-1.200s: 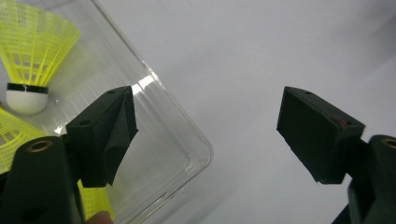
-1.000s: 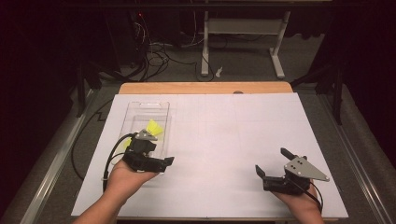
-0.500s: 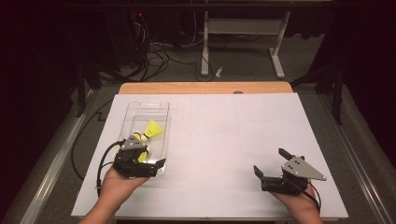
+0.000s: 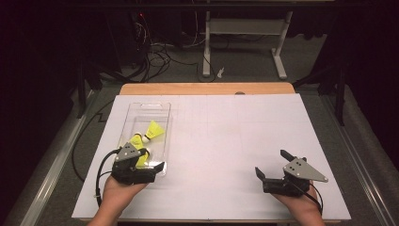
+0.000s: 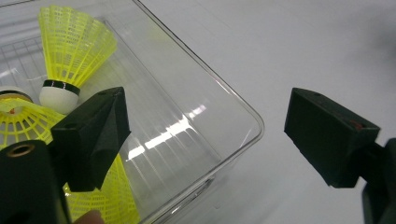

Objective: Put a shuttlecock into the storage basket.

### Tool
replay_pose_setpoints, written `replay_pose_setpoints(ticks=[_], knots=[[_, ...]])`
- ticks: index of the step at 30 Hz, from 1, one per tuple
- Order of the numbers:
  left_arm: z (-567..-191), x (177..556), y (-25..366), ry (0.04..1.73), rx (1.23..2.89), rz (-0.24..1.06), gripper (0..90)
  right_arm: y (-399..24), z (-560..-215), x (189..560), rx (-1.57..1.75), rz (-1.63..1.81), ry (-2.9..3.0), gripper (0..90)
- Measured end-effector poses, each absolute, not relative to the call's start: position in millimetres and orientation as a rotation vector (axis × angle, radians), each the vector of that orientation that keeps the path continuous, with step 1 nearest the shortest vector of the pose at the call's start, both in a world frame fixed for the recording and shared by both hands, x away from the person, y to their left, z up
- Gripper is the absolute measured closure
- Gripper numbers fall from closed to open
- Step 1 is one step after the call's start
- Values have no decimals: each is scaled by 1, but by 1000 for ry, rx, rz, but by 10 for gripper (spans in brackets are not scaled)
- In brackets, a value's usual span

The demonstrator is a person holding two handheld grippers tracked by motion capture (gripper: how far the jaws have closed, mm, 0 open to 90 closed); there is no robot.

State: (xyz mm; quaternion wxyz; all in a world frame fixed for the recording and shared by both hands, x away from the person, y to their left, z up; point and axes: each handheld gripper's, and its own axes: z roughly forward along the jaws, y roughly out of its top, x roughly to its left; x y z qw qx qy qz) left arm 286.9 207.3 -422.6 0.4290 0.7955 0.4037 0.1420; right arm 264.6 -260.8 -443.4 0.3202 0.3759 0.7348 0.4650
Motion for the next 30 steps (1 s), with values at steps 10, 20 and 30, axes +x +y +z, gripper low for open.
replay_pose_setpoints(ticks=[10,20,30], knots=[[-436,281,219,968,1934,353,95,-263,-444,265,994,1220,1926,1],[-432,274,219,912,1873,387,1,-263,-444,264,987,1219,1929,1],[-433,274,220,904,1871,388,1,-262,-444,264,981,1222,1932,1]])
